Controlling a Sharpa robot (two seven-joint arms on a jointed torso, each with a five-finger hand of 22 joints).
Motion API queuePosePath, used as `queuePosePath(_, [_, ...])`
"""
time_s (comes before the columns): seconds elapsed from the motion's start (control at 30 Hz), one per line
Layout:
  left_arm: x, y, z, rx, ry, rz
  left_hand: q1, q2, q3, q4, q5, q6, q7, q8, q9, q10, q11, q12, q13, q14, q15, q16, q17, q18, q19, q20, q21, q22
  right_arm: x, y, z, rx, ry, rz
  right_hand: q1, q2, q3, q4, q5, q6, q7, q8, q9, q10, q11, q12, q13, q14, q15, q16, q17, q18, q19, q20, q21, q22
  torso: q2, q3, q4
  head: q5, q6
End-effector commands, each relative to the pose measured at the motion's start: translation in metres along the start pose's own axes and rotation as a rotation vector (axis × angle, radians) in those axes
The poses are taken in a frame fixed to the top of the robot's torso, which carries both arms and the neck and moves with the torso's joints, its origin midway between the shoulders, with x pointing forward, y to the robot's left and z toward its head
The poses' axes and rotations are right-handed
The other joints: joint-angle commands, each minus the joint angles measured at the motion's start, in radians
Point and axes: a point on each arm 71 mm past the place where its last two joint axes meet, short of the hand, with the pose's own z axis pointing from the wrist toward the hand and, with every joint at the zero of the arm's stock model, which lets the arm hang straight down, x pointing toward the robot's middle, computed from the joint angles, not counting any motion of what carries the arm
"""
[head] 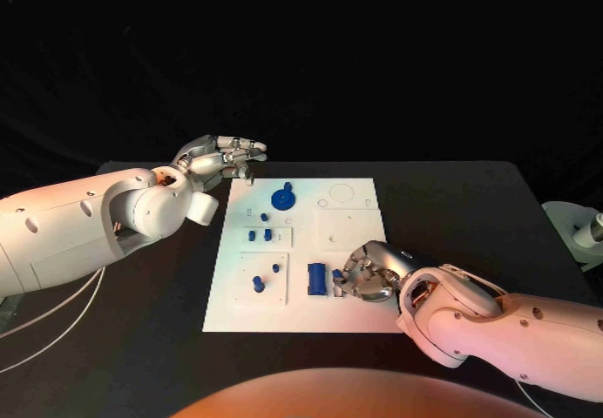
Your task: Assemble the parts on the task board
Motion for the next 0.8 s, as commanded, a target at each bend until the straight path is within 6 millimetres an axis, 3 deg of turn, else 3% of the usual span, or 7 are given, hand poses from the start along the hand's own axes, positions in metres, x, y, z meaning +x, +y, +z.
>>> queuePosePath(0.03, [0.0030, -0.0009, 0.0006, 0.004, 0.020, -0.010, -0.008, -0.002, 0.002, 0.006, 0.005, -0.007, 0.003, 0.006, 0.001, -0.009, -0.001, 0.005, 0.001, -0.007, 0.002, 0.006, -0.001, 0.006, -0.002, 0.003, -0.006, -0.001, 0.0043, -0.0020, 0.0013, 0.020, 0.048, -0.013, -0.014, 0.002, -0.010, 0.002, -0.006, 0.008, 0.003, -0.005, -0.001, 0.024, 0.001, 0.008, 0.109, 0.093, -0.004, 0.004, 0.192, -0.013, 0.103, -0.008, 0.004, 0.262, 0.001, -0.0003, 0.0008, -0.001, -0.002])
queuePosePath(0.8, [0.0026, -0.0005, -0.0001, -0.005, 0.023, -0.011, -0.007, -0.002, 0.003, 0.007, 0.005, -0.009, 0.003, 0.007, 0.001, -0.012, 0.000, 0.008, 0.001, -0.008, 0.002, 0.007, -0.002, 0.006, -0.002, 0.004, -0.008, -0.003, 0.0061, 0.0006, 0.0064, 0.011, 0.042, -0.054, -0.066, 0.010, -0.048, 0.008, -0.017, 0.016, 0.000, 0.002, 0.004, 0.028, -0.001, 0.018, 0.118, 0.093, -0.006, 0.005, 0.193, -0.013, 0.103, -0.010, 0.005, 0.262, 0.001, -0.0003, 0.0011, -0.001, -0.002])
